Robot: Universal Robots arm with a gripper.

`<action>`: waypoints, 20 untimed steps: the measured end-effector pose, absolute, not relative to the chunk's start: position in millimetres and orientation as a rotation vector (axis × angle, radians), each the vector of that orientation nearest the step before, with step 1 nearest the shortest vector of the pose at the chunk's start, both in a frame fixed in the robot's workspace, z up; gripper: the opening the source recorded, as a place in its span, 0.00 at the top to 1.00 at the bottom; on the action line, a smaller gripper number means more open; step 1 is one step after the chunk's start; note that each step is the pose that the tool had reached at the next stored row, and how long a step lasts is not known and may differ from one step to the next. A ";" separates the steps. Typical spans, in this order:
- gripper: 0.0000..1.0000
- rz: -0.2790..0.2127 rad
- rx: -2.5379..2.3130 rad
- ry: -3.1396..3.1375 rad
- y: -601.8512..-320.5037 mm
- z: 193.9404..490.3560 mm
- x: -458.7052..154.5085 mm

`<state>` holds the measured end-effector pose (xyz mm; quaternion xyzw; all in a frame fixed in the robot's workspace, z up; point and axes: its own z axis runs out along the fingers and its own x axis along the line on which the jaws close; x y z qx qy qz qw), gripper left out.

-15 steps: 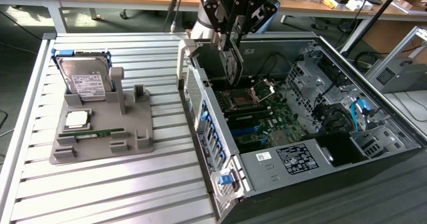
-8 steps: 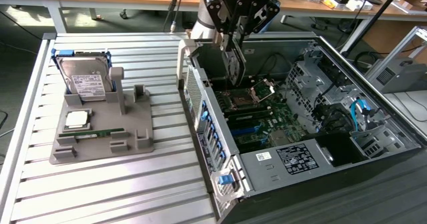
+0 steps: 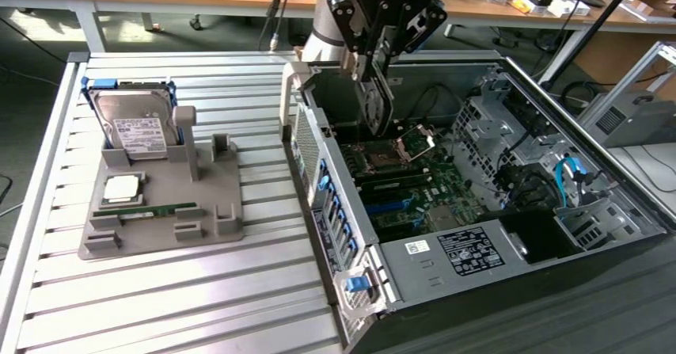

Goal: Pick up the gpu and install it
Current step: 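Pick up the gpu and move the gpu toward the slot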

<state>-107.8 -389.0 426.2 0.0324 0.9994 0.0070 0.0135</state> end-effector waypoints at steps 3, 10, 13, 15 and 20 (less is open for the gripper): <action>0.73 0.022 0.101 3.113 -389.3 426.2 -106.4; 0.73 0.022 0.101 3.113 -389.9 426.2 -103.2; 0.73 0.022 0.101 3.113 -390.1 426.2 -101.6; 0.73 0.022 0.101 3.113 -390.2 426.2 -100.6; 0.73 0.022 0.101 3.113 -390.4 426.1 -98.1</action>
